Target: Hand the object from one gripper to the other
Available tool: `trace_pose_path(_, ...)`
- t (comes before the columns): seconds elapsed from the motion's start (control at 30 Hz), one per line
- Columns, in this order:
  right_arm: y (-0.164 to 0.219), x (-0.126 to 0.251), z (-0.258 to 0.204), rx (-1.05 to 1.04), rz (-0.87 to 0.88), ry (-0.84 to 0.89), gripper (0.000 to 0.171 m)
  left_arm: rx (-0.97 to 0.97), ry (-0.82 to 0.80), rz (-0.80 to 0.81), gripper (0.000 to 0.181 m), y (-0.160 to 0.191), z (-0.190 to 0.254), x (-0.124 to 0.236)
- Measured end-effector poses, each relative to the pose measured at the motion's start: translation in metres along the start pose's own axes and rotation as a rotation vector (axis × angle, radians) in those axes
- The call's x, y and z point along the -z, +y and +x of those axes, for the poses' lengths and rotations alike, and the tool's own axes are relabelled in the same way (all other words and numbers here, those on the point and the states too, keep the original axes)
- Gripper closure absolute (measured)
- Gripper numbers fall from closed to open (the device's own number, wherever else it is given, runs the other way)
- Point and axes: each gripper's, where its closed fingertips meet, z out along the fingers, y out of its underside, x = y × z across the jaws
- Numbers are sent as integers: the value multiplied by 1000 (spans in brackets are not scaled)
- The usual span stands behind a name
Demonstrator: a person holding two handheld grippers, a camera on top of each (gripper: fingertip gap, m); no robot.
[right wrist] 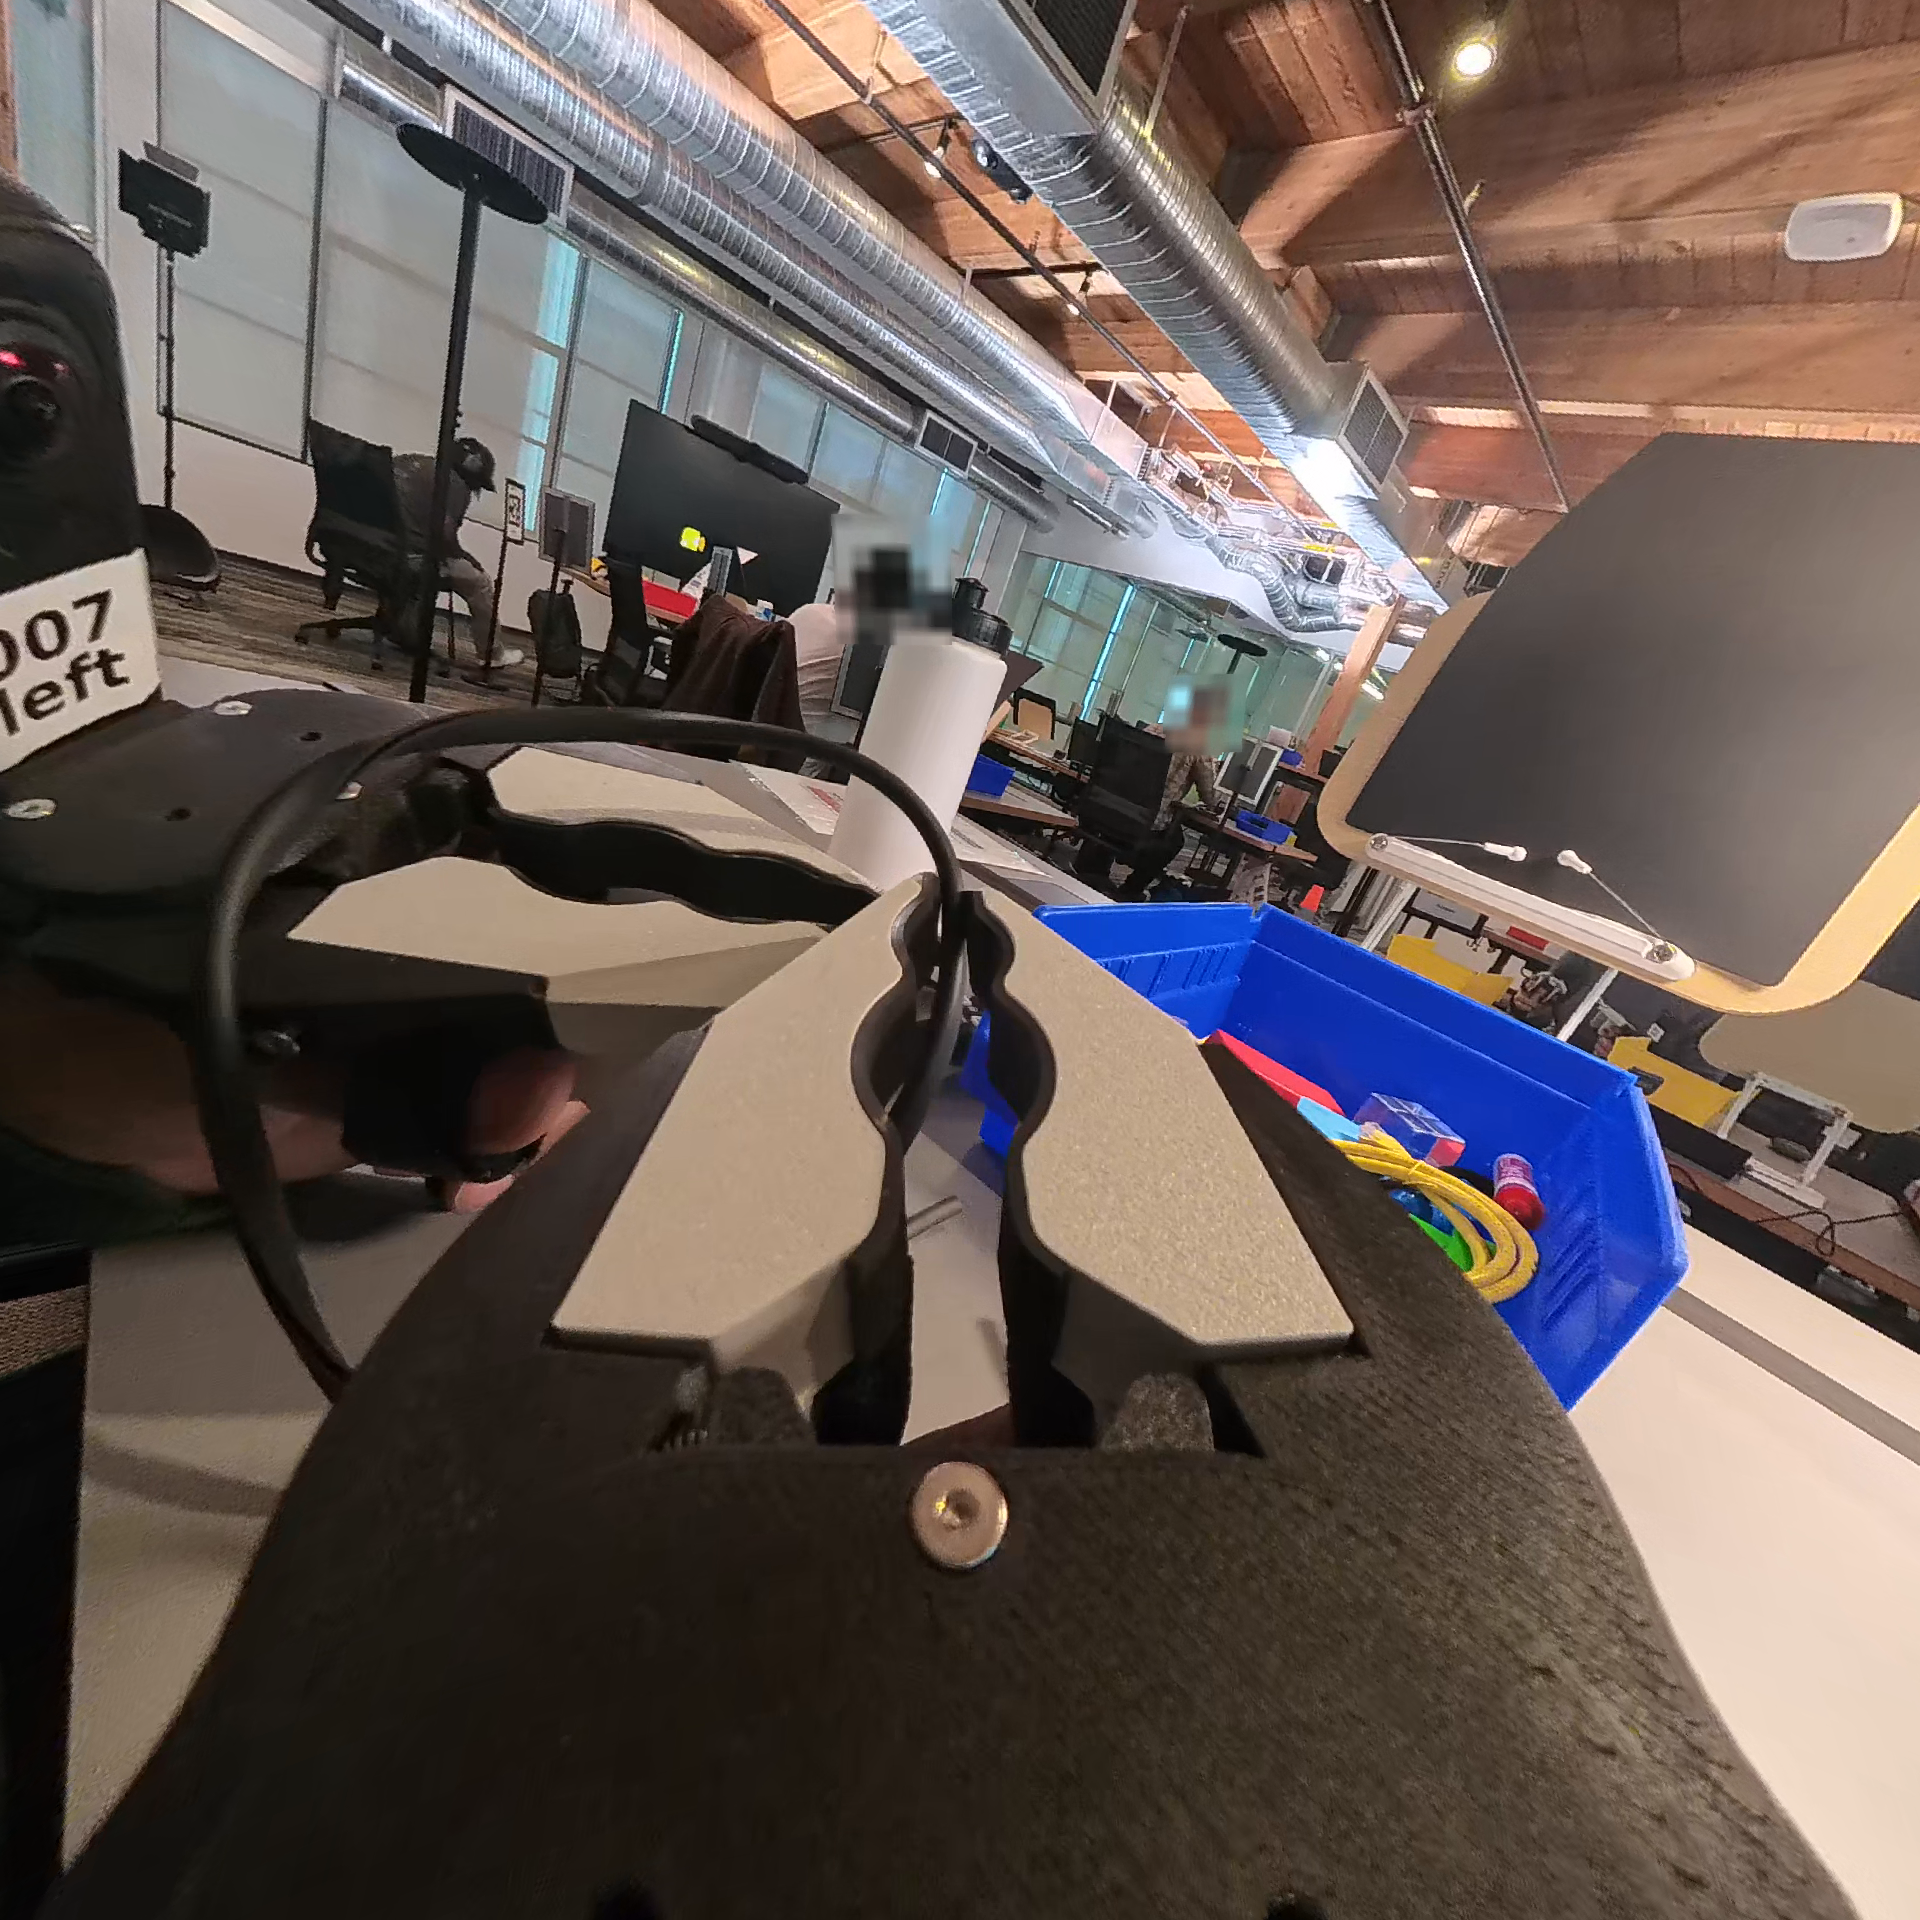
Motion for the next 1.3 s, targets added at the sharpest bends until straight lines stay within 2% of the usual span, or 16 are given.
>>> trace_pose_path(0.3,-1,1,4,-19,7,12,167,70,36,28,169,-5,1,1)
trace_pose_path(0.43,-2,1,4,-27,16,9,167,157,80,33,173,-7,2,4)
trace_pose_path(0.63,-9,3,-1,-28,51,-17,167,251,142,57,169,-11,3,6)
trace_pose_path(0.77,-13,4,-6,-26,75,-42,167,247,181,63,163,-13,10,5)
trace_pose_path(1.07,-17,6,-10,-53,97,-79,167,239,184,84,163,-16,12,5)
trace_pose_path(1.3,-18,6,-12,-67,104,-95,166,233,191,102,171,-18,13,6)
